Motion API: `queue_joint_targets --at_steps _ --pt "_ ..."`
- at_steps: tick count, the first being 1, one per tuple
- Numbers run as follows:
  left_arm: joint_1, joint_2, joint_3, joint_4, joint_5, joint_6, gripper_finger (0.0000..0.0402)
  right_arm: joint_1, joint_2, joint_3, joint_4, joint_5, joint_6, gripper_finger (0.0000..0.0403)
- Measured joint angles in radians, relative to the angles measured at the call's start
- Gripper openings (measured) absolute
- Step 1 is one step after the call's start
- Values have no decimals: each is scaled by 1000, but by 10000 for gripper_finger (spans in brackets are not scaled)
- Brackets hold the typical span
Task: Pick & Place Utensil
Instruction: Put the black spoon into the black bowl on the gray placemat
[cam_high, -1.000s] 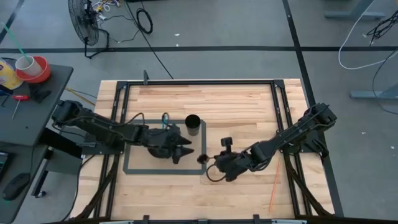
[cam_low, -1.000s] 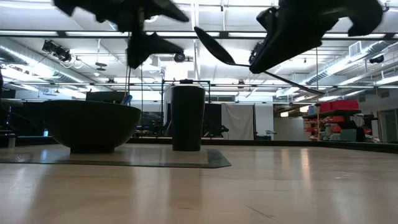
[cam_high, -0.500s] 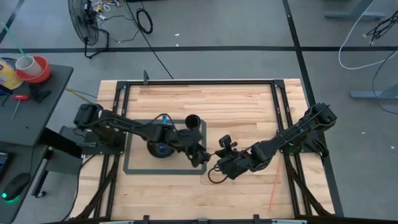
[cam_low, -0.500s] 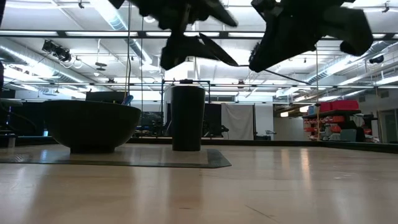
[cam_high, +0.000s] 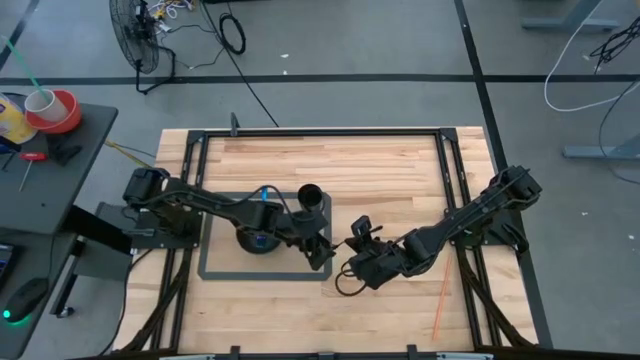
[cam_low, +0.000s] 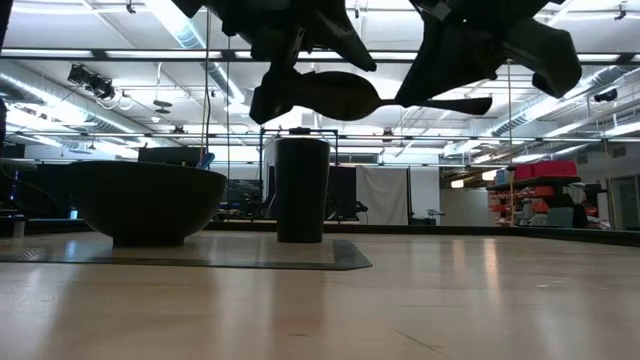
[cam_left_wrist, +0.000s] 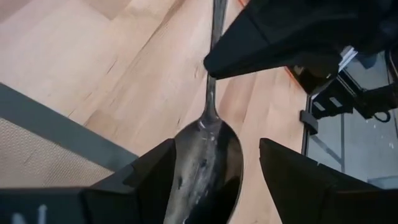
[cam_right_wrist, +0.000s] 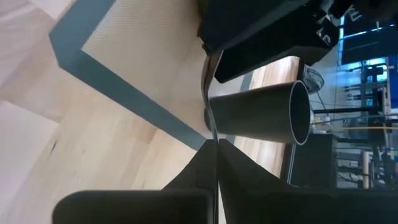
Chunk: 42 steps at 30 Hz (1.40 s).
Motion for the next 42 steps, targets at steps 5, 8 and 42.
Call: queue_joint_targets --at_steps 5,8,42 --pt "0 0 19 -5 23 38 232 6 0 0 3 -35 0 8" --pt "13 -4 27 -28 52 49 232 22 0 0 4 -37 -21 8" --pt "54 0 33 40 354 178 151 100 0 0 164 224 -498 9"
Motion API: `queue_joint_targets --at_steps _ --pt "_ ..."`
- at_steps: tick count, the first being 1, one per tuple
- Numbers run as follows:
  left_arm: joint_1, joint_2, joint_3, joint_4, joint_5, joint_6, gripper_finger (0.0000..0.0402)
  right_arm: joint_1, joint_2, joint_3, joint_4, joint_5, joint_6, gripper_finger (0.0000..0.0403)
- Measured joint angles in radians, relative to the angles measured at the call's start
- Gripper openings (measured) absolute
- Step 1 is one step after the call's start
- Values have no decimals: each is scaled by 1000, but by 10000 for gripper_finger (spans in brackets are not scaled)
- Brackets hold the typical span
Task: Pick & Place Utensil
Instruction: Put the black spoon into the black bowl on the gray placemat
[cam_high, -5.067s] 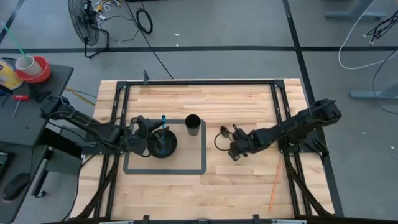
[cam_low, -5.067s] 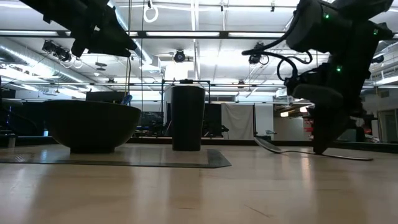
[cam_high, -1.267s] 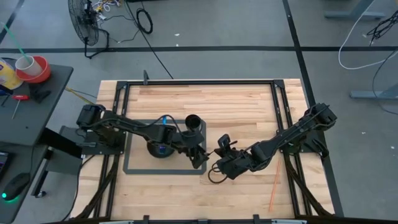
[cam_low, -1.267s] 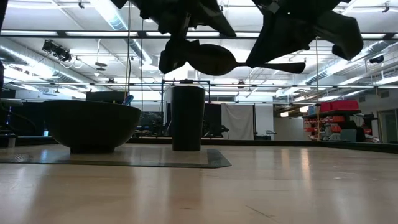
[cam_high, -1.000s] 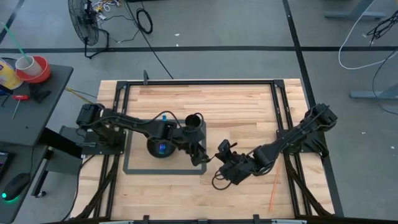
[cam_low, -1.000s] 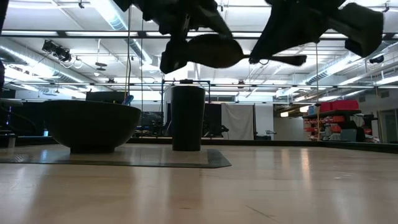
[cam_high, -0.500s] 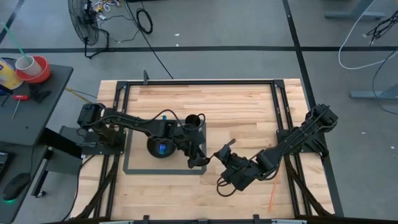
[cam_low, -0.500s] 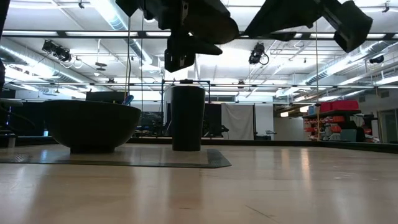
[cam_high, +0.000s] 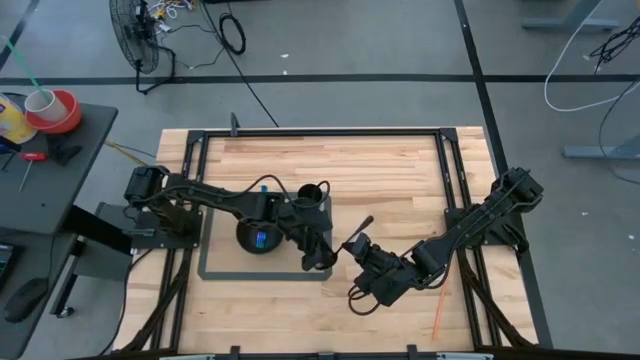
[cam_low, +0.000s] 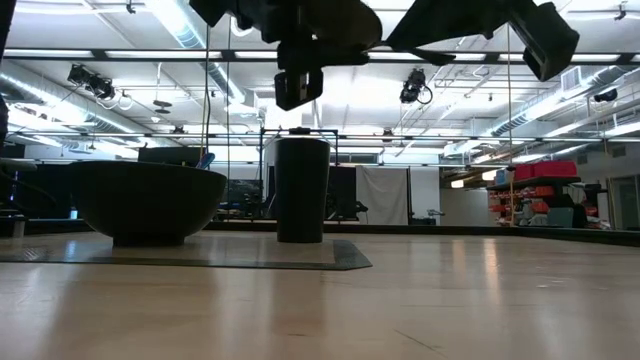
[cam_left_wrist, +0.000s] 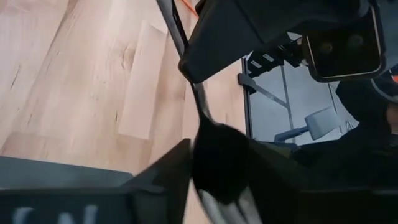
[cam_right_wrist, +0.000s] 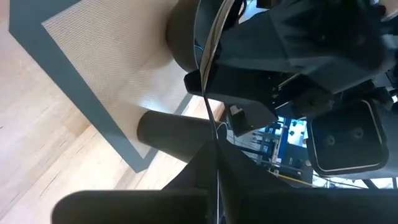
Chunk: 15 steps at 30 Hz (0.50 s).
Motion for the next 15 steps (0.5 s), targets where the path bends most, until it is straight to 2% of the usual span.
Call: queue_joint_targets --at_steps 7,9,15 --pt "1 0 -2 -15 -19 28 24 1 0 0 6 9 1 9" --pt "2 1 -3 -22 -40 25 12 2 0 0 3 12 3 10" --pt "-5 0 -3 -26 -82 28 13 8 0 0 15 17 8 28"
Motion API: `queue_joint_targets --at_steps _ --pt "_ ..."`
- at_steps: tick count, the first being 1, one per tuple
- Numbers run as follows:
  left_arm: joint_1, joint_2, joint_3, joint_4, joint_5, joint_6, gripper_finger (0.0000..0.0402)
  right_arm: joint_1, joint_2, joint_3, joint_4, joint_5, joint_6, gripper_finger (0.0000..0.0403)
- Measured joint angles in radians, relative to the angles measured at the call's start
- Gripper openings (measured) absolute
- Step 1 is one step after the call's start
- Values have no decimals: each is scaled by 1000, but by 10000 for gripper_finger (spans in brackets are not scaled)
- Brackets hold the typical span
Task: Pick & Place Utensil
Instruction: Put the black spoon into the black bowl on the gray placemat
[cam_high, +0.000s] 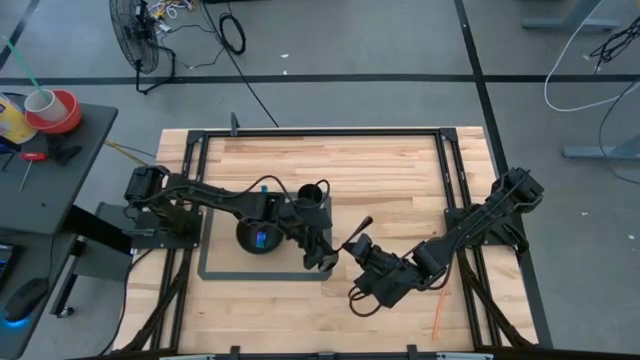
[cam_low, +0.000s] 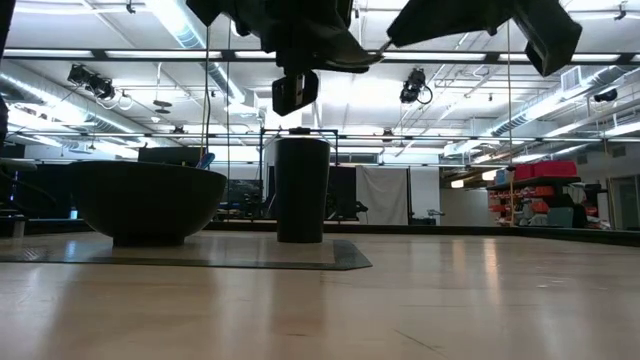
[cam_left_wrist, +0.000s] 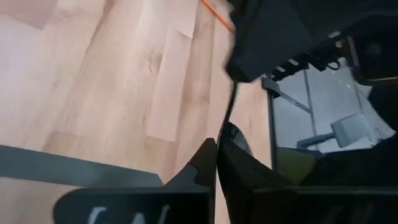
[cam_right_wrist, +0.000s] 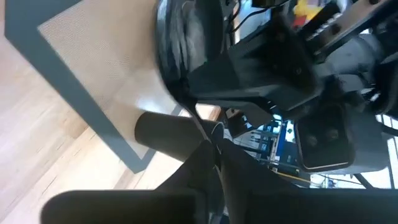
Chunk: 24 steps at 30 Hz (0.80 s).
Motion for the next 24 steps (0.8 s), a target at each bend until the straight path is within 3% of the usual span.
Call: queue_joint_targets --at_steps 7,13,19,24 --pt "-42 -92 1 -90 -125 32 7 51 0 0 132 78 -48 105" --pt "-117 -247 3 -363 -353 24 8 80 0 0 210 160 -39 168" --pt "-235 -393 -29 -642 -692 -225 5 84 0 0 207 159 65 189" --pt "-302 -510 -199 -668 -822 -453 6 82 0 0 205 150 115 190"
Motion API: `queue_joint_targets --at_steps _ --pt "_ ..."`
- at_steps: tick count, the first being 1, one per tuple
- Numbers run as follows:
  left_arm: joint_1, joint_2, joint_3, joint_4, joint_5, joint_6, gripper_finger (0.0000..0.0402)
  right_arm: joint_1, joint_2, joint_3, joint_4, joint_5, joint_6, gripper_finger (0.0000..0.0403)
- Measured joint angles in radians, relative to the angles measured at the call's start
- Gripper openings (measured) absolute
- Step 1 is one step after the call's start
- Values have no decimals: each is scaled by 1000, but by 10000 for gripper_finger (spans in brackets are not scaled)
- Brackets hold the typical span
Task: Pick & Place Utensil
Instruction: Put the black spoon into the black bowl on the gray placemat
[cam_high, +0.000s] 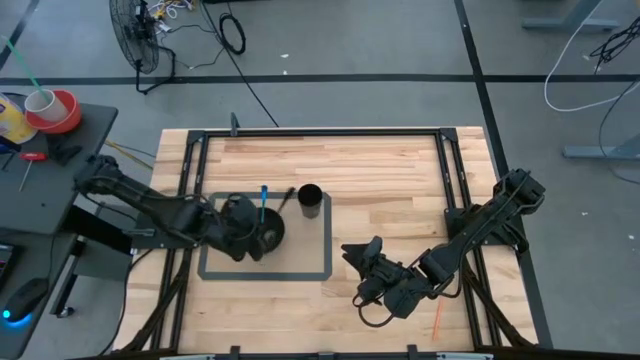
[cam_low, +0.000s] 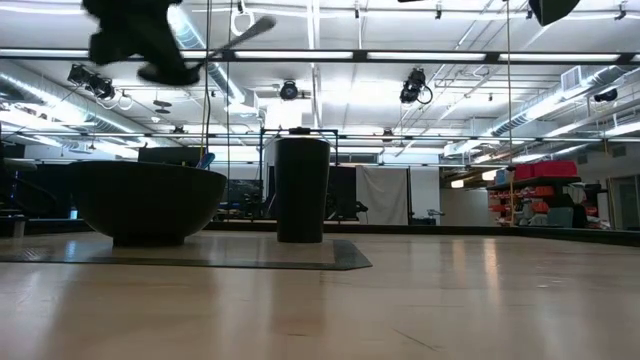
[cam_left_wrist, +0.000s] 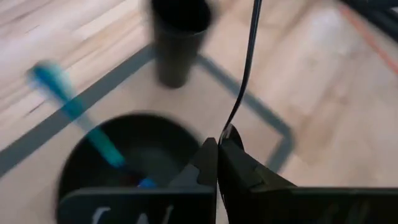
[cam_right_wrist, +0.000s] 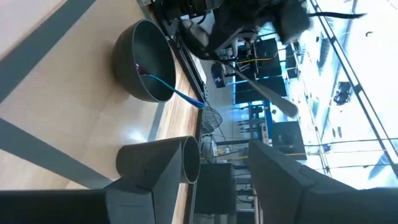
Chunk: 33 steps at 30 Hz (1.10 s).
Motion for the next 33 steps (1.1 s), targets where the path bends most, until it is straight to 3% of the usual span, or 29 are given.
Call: queue_joint_targets --at_steps 6,11,28,33 --pt "-4 -96 -247 73 -110 -217 4 0 0 0 -3 -10 49 190" --pt "-7 -107 -369 170 -152 -285 6 0 0 0 -19 -18 108 190" --pt "-52 -92 -565 416 -169 -311 6 -34 0 0 -40 -56 204 190" --pt "-65 -92 -578 453 -167 -253 14 -53 0 0 -40 -80 204 190"
